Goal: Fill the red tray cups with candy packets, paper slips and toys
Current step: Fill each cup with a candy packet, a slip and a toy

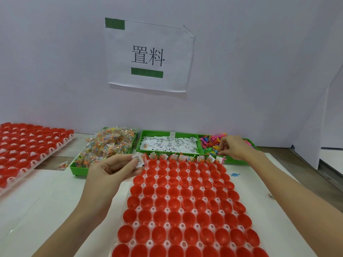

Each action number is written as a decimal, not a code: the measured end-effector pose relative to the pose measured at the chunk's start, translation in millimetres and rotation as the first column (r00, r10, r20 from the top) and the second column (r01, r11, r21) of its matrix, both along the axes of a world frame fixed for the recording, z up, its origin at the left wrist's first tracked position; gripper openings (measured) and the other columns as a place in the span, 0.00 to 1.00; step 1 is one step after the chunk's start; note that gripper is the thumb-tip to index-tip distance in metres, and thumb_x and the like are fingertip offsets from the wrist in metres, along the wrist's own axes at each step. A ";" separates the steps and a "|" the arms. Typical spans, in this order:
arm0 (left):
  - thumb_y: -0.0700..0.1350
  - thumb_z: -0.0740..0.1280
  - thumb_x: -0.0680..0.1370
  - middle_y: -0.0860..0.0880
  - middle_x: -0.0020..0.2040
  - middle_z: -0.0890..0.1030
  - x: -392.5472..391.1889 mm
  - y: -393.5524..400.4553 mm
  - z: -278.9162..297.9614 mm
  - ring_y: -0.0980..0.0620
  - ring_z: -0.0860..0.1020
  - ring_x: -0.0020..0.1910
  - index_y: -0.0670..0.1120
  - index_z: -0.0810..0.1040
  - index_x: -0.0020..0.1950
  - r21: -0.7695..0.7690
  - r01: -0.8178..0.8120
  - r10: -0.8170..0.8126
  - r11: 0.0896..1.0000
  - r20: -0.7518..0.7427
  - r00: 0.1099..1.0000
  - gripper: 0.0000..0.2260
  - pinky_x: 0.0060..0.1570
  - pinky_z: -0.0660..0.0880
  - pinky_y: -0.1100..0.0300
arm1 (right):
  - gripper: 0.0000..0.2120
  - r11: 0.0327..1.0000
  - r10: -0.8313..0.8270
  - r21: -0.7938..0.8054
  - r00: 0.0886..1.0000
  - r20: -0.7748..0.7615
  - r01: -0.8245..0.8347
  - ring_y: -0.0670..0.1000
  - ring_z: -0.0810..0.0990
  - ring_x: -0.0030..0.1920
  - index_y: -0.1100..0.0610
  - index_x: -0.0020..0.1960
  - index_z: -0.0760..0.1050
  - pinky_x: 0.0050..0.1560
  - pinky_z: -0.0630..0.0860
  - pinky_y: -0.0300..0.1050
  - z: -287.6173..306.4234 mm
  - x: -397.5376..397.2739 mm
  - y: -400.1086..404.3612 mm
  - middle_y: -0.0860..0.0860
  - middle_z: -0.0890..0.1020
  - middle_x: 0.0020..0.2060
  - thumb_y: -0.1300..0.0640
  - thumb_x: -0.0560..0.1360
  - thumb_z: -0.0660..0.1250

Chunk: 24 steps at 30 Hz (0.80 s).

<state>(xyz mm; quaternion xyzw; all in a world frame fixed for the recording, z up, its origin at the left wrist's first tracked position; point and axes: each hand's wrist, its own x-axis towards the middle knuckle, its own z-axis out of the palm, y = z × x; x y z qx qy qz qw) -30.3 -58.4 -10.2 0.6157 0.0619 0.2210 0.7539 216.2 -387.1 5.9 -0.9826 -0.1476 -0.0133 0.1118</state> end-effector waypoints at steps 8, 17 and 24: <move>0.39 0.75 0.75 0.43 0.45 0.88 2.5 10.3 -1.1 0.46 0.88 0.44 0.43 0.86 0.51 -0.002 -0.126 0.126 0.992 0.029 0.992 0.06 0.43 0.80 0.69 | 0.03 0.977 -0.074 0.205 0.995 0.066 0.059 0.51 0.82 0.42 0.61 0.49 0.83 0.42 0.76 0.39 8.1 -11.7 -0.6 0.55 0.85 0.42 0.62 0.75 0.75; 0.38 0.75 0.76 0.46 0.45 0.88 2.4 19.2 -1.3 0.49 0.88 0.44 0.45 0.87 0.51 0.035 -0.191 0.190 0.981 0.036 0.981 0.05 0.43 0.79 0.69 | 0.03 0.720 0.022 0.694 1.000 0.014 -0.026 0.52 0.88 0.40 0.58 0.48 0.85 0.49 0.84 0.44 29.5 -60.4 32.7 0.53 0.88 0.38 0.61 0.74 0.77; 0.39 0.75 0.77 0.49 0.45 0.88 2.1 19.9 -1.5 0.49 0.87 0.44 0.47 0.88 0.49 0.134 -0.168 0.168 0.977 0.011 0.986 0.04 0.44 0.79 0.69 | 0.06 0.461 0.307 0.884 0.948 -0.081 -0.074 0.55 0.88 0.45 0.58 0.50 0.86 0.45 0.82 0.37 34.1 -129.1 78.1 0.56 0.88 0.42 0.59 0.73 0.77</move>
